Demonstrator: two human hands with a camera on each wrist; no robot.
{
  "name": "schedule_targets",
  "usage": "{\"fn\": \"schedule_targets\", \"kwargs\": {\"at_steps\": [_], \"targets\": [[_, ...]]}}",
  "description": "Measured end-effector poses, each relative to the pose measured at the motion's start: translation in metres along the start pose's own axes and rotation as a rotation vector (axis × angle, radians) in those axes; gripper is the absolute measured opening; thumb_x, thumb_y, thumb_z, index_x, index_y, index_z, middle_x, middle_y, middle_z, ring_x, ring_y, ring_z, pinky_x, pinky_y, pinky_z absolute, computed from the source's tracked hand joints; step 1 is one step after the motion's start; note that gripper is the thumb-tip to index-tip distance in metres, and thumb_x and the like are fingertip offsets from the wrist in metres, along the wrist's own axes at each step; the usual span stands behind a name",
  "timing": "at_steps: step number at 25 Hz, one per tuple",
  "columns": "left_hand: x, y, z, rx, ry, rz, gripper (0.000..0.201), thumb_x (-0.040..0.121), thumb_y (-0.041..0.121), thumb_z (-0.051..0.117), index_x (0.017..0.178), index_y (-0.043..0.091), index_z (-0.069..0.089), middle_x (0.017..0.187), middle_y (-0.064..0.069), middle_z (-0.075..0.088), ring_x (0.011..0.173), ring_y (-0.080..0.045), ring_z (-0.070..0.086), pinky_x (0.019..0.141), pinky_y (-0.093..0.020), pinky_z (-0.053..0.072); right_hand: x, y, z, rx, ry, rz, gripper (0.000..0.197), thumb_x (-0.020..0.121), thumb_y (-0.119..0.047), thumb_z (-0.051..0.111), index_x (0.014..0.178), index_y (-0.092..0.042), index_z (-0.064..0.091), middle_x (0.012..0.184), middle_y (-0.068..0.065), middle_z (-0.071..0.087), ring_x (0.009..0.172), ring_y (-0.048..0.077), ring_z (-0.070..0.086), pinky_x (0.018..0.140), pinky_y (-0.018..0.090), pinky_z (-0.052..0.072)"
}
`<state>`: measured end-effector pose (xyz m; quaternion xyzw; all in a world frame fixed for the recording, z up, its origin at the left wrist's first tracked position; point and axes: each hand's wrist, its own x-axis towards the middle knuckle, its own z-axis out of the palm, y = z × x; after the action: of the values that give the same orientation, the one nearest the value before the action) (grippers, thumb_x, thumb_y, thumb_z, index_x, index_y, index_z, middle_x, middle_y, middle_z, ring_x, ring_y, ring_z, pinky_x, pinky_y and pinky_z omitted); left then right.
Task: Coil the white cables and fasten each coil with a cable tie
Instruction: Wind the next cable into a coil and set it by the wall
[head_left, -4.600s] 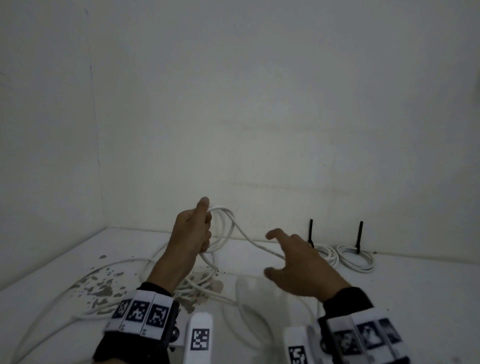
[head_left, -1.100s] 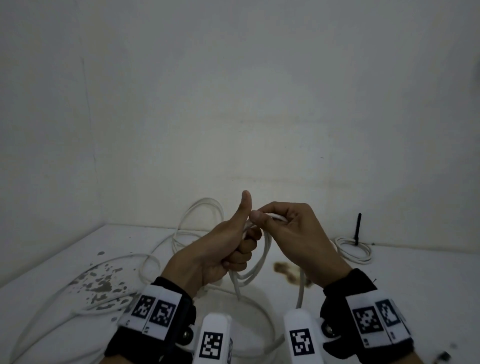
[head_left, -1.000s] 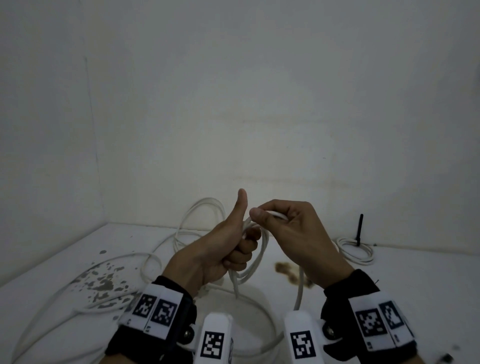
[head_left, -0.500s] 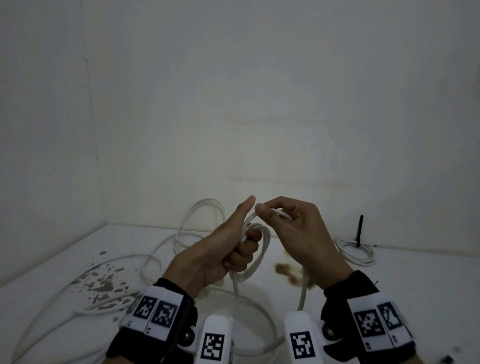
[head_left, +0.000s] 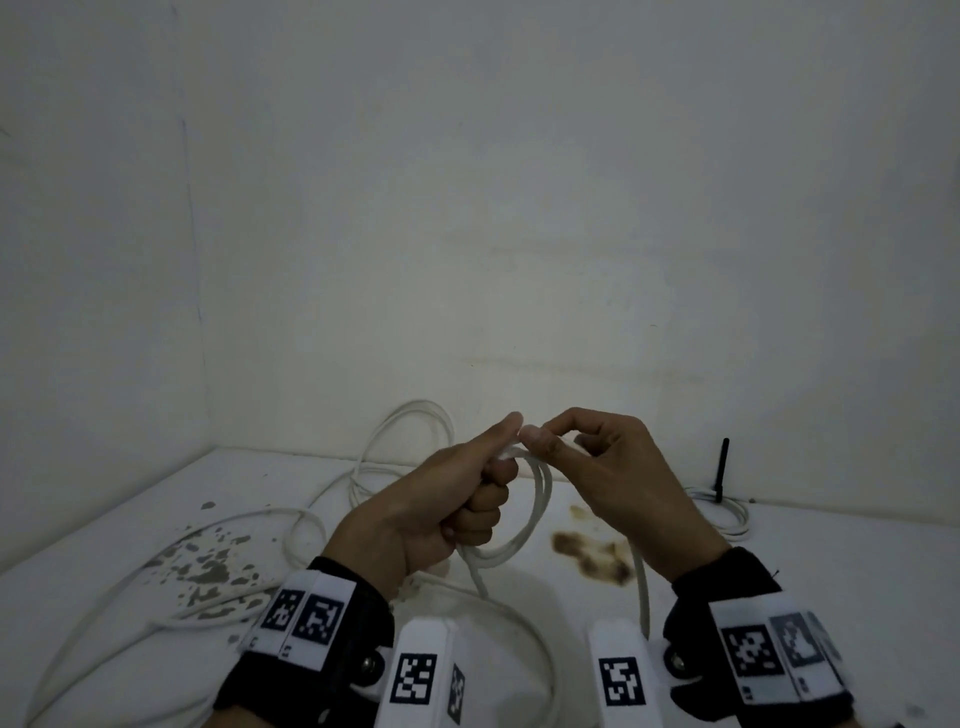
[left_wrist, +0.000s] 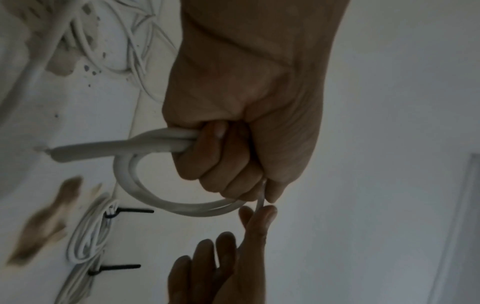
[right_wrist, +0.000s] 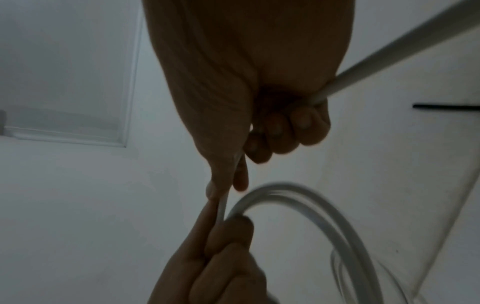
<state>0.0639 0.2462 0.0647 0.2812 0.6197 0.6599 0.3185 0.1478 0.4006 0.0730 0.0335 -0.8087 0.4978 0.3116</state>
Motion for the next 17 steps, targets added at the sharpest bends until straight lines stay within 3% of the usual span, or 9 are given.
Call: {"fn": "schedule_targets", "kwargs": {"at_steps": [2,4,6,9,11,13,15,17], "targets": [[0.0,0.003,-0.01,-0.202,0.014,0.033,0.052,0.087,0.057,0.052,0.051,0.026,0.03,0.04,0.009,0.015,0.029,-0.006,0.011,0.033,-0.015,0.01,-0.003,0.001,-0.016,0.001,-0.153,0.167,0.029,0.092,-0.041,0.065,0.088,-0.012,0.07,0.053,-0.002,0.034,0.046,0.011,0.025,0.044,0.023,0.023],[0.0,0.01,-0.024,-0.41,-0.007,0.081,0.048,0.085,0.051,0.05,0.048,0.025,0.03,0.033,0.01,0.016,0.025,-0.005,0.009,0.031,-0.011,0.01,-0.006,0.006,-0.032,0.128,-0.237,0.277,0.028,0.096,-0.035,0.059,0.098,-0.008,0.067,0.057,0.0,0.031,0.049,0.013,0.025,0.045,0.025,0.03],[-0.002,0.016,-0.035,-0.512,-0.007,0.114,0.049,0.086,0.048,0.047,0.046,0.024,0.031,0.037,0.01,0.008,0.03,-0.008,0.002,0.032,-0.009,0.009,-0.006,0.014,-0.041,0.365,-0.207,0.32,0.024,0.095,-0.026,0.058,0.107,-0.006,0.063,0.059,0.001,0.026,0.048,0.015,0.025,0.044,0.026,0.038],[-0.003,0.016,-0.043,-0.577,0.048,0.128,0.057,0.095,0.048,0.04,0.044,0.023,0.033,0.046,0.008,0.003,0.035,-0.01,0.0,0.033,-0.011,0.006,-0.005,0.02,-0.04,0.551,-0.183,0.332,0.015,0.098,-0.011,0.052,0.111,-0.014,0.059,0.066,0.006,0.04,0.05,0.018,0.036,0.047,0.031,0.046],[-0.002,0.015,-0.046,-0.624,0.065,0.143,0.062,0.099,0.047,0.035,0.042,0.022,0.034,0.047,0.009,0.003,0.036,-0.009,-0.001,0.029,-0.015,0.006,-0.005,0.022,-0.035,0.401,-0.222,0.28,0.013,0.101,-0.009,0.049,0.103,-0.013,0.062,0.075,0.012,0.055,0.056,0.025,0.049,0.058,0.039,0.05],[0.0,0.017,-0.048,-0.693,0.069,0.169,0.063,0.101,0.045,0.033,0.042,0.021,0.035,0.048,0.009,0.003,0.036,-0.01,0.0,0.026,-0.017,0.008,-0.007,0.021,-0.029,0.13,-0.295,0.263,0.026,0.102,-0.006,0.046,0.105,-0.017,0.07,0.092,0.008,0.072,0.074,0.027,0.066,0.072,0.045,0.055],[0.0,0.017,-0.051,-0.768,0.083,0.192,0.062,0.101,0.042,0.033,0.044,0.021,0.034,0.049,0.01,0.004,0.037,-0.011,0.0,0.024,-0.016,0.012,-0.008,0.02,-0.023,-0.047,-0.394,0.257,0.041,0.1,0.0,0.045,0.116,-0.029,0.07,0.111,-0.005,0.074,0.097,0.014,0.071,0.088,0.042,0.056],[0.003,0.015,-0.052,-0.851,0.093,0.199,0.062,0.103,0.041,0.033,0.044,0.02,0.034,0.048,0.01,0.005,0.037,-0.01,0.001,0.024,-0.017,0.014,-0.008,0.022,-0.016,-0.206,-0.437,0.155,0.041,0.096,-0.005,0.06,0.124,-0.034,0.066,0.117,-0.009,0.072,0.1,0.004,0.07,0.095,0.039,0.056]]}}
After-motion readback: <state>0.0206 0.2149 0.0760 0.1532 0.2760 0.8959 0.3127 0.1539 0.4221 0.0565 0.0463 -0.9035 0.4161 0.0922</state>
